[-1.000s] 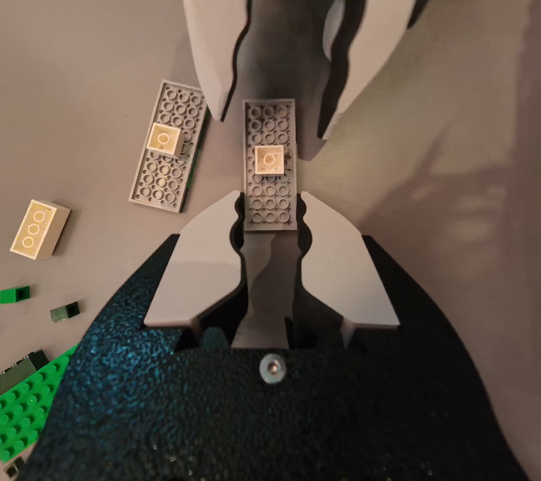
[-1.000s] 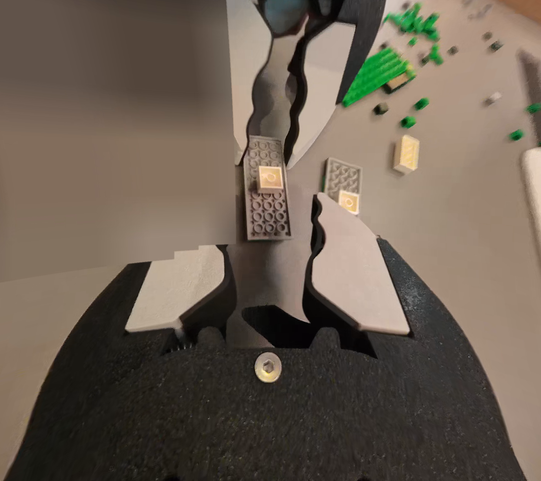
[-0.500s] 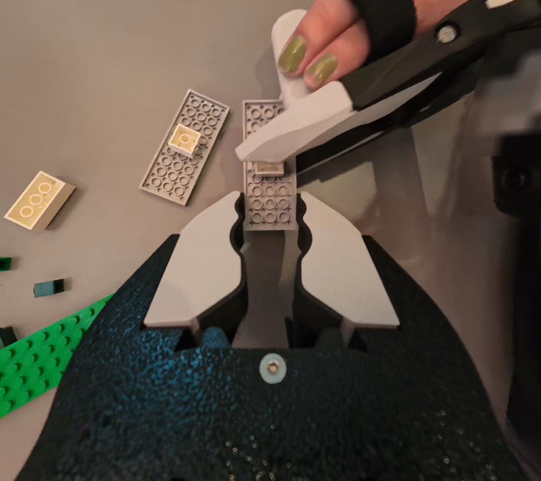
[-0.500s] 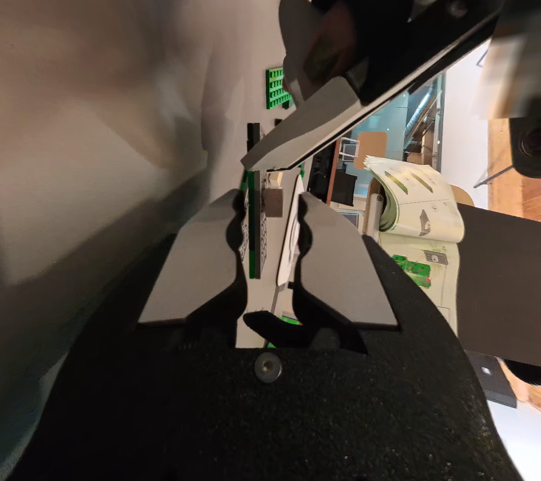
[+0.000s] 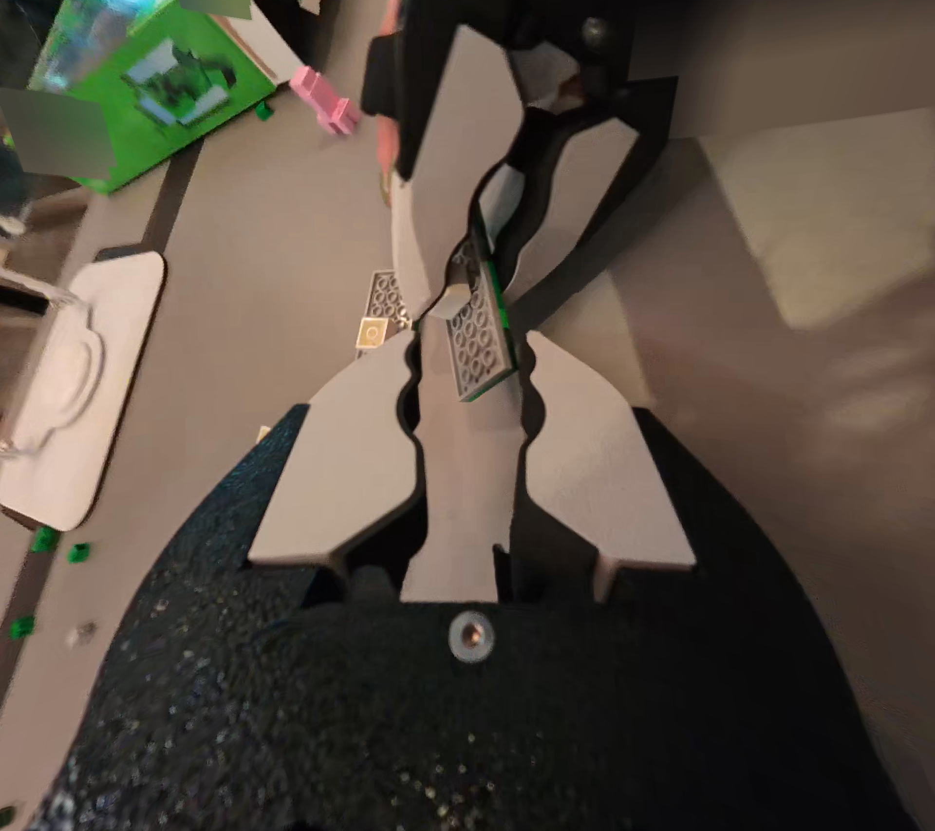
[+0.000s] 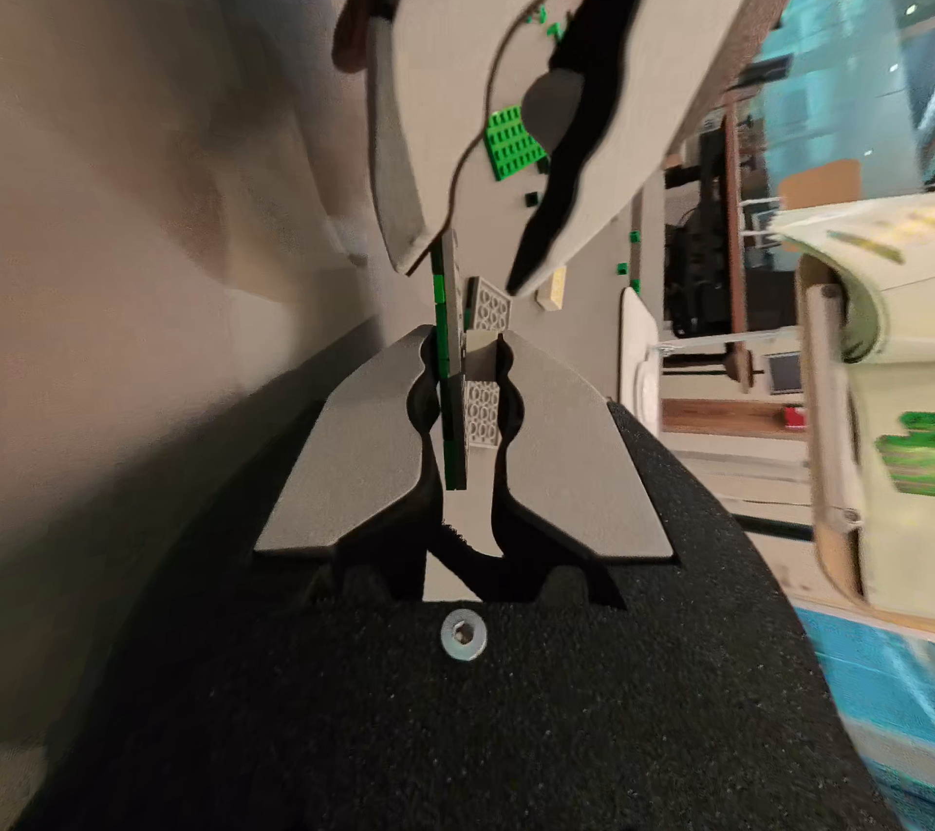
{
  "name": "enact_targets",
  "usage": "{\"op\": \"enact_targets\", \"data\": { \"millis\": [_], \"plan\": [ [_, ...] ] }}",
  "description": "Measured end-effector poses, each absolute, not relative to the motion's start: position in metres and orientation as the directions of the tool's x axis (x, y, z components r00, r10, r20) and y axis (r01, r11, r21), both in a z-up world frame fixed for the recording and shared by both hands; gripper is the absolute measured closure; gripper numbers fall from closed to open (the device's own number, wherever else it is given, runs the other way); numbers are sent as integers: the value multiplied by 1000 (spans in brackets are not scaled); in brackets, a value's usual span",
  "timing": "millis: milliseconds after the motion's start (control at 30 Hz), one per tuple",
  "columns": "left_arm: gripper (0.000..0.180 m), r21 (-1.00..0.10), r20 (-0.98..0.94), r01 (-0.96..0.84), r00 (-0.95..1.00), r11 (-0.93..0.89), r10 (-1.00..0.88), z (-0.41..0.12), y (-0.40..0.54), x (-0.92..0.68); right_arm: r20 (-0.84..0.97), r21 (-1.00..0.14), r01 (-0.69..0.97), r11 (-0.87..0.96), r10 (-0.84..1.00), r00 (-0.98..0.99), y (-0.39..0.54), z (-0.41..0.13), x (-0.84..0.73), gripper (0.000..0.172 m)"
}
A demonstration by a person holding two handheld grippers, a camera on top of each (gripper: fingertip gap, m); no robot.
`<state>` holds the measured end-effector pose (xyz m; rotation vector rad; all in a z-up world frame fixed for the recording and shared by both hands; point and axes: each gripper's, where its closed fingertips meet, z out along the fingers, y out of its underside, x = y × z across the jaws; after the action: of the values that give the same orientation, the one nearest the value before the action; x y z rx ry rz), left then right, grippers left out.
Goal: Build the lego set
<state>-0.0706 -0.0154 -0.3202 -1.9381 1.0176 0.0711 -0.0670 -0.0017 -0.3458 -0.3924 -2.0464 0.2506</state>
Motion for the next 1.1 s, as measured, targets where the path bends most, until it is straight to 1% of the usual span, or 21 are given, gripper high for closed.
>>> {"op": "enact_targets", "data": {
  "millis": [100, 167, 233, 300, 467, 533, 700, 767, 833, 867, 933, 1000, 1100],
  "plan": [
    [160, -633, -477, -737, 612, -237, -631, -331, -15, -72, 746, -430, 184, 884, 463, -480, -4, -343, -65, 153],
    [167, -643, -499, -737, 609, -207, -617, -328, -14, -71, 722, -459, 194, 867, 491, -488, -5, -343, -65, 153],
    [169, -645, -511, -739, 607, -196, -609, -326, -13, -70, 700, -473, 206, 856, 508, -502, -4, -343, -64, 153],
    [171, -637, -515, -747, 598, -193, -614, -326, -14, -69, 712, -454, 192, 870, 484, -509, -5, -344, -62, 153],
    [170, -602, -535, -774, 573, -195, -621, -331, -15, -69, 792, -321, 164, 933, 359, -494, -4, -346, -61, 153],
    [170, -606, -544, -772, 578, -191, -608, -328, -14, -69, 803, -313, 174, 933, 359, -475, -3, -343, -62, 153],
    [173, -597, -559, -780, 570, -185, -602, -327, -14, -68, 758, -368, 191, 910, 413, -504, -4, -344, -61, 153],
    [174, -583, -576, -793, 557, -177, -598, -327, -14, -70, 737, -413, 201, 888, 456, -499, -5, -346, -63, 153],
    [175, -604, -575, -777, 580, -178, -577, -325, -11, -72, 751, -452, 189, 872, 486, -447, -3, -340, -67, 145],
    [175, -632, -548, -754, 598, -179, -585, -325, -12, -71, 765, -458, 180, 871, 489, -419, 0, -336, -67, 136],
    [175, -683, -511, -711, 630, -169, -584, -322, -13, -73, 749, -485, 186, 854, 516, -416, 4, -335, -66, 128],
    [175, -712, -488, -686, 639, -153, -595, -319, -14, -74, 708, -539, 163, 827, 549, -445, 1, -333, -63, 130],
    [175, -759, -432, -636, 653, -141, -622, -317, -16, -71, 643, -633, 109, 767, 599, -477, -7, -325, -58, 146]
  ]
}}
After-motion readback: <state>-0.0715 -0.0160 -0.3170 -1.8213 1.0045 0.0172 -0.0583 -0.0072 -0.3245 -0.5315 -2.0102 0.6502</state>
